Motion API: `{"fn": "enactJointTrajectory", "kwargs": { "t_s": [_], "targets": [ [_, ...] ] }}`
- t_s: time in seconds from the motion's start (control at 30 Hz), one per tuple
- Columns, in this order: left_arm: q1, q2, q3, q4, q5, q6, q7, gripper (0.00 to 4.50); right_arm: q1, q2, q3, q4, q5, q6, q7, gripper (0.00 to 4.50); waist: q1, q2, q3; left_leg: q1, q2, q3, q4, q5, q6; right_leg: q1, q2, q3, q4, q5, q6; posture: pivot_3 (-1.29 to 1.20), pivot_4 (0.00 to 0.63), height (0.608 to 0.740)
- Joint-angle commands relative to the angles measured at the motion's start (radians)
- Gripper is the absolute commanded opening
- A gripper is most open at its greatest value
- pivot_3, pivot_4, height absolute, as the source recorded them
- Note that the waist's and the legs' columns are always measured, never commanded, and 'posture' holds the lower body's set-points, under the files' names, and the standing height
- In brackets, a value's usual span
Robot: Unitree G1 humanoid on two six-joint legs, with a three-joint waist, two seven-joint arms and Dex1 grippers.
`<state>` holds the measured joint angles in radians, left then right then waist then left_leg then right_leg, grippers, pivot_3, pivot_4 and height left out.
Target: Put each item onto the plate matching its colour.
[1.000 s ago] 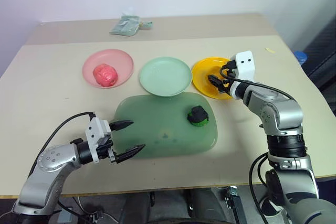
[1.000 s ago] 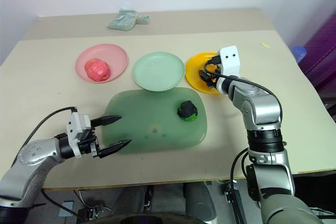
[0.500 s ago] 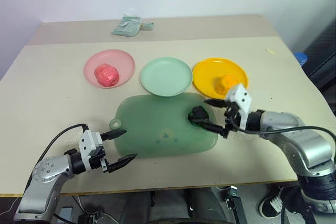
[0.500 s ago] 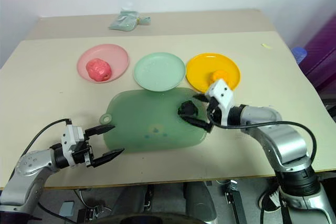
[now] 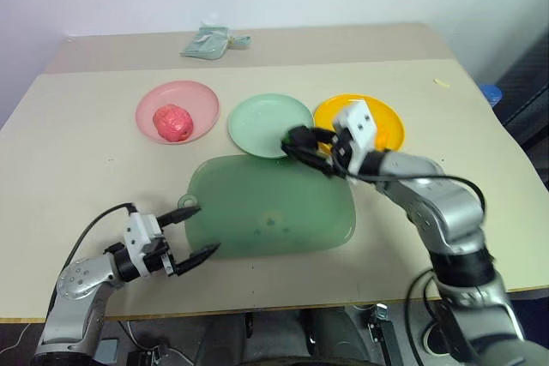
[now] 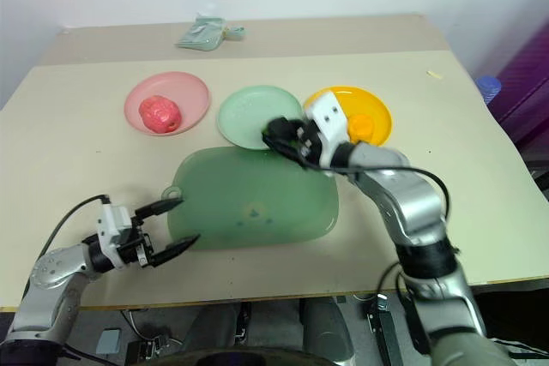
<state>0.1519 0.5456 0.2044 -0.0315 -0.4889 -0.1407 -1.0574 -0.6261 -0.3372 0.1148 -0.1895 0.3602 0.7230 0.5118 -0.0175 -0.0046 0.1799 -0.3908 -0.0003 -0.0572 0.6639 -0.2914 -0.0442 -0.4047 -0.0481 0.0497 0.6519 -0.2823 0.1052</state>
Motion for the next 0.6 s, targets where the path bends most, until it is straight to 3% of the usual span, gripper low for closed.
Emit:
{"fn": "enactJointTrajectory", "kwargs": {
  "t_s": [0.03,0.2,0.33,0.47,0.6],
  "targets": [
    [-0.02,-0.003,0.072,0.021,-0.034,-0.008,0.038,4.5,-0.11,0.09,0.046,0.211,-0.093,-0.049,-0.084,2.61,0.0,0.0,0.0,0.0,0.0,0.0,0.0,0.0,0.0,0.0,0.0,0.0,0.0,0.0,0.0,0.0,0.15,0.74],
    [-0.027,0.004,0.099,0.062,-0.014,-0.027,0.05,4.5,-0.244,0.195,0.046,0.548,-0.167,-0.2,-0.108,2.61,-0.002,0.001,0.0,-0.001,-0.002,0.001,-0.001,0.0,0.0,-0.002,-0.001,0.0,0.001,0.0,0.0,0.0,0.15,0.74],
    [-0.034,0.008,0.097,0.001,-0.005,0.012,0.115,4.5,-0.243,0.183,0.02,0.53,-0.166,-0.264,-0.075,4.39,-0.002,0.001,0.0,-0.002,-0.002,0.001,-0.001,0.0,0.0,-0.003,-0.002,0.0,0.001,0.0,0.0,0.0,0.15,0.74],
    [-0.024,0.009,0.102,-0.103,0.007,0.088,0.225,4.5,-0.119,0.045,-0.029,0.297,-0.107,-0.263,0.067,4.46,0.005,0.0,0.0,-0.002,-0.001,0.0,-0.001,0.0,0.0,-0.003,-0.002,0.0,0.001,0.0,0.0,0.0,0.15,0.74],
    [-0.026,0.024,0.14,-0.181,0.024,0.196,0.355,4.5,0.088,-0.177,-0.143,0.087,-0.018,-0.257,0.246,4.46,0.007,0.0,0.0,-0.002,-0.002,-0.001,0.0,0.0,0.0,0.0,-0.003,-0.001,-0.001,0.0,0.0,0.0,0.15,0.74]
  ]
}}
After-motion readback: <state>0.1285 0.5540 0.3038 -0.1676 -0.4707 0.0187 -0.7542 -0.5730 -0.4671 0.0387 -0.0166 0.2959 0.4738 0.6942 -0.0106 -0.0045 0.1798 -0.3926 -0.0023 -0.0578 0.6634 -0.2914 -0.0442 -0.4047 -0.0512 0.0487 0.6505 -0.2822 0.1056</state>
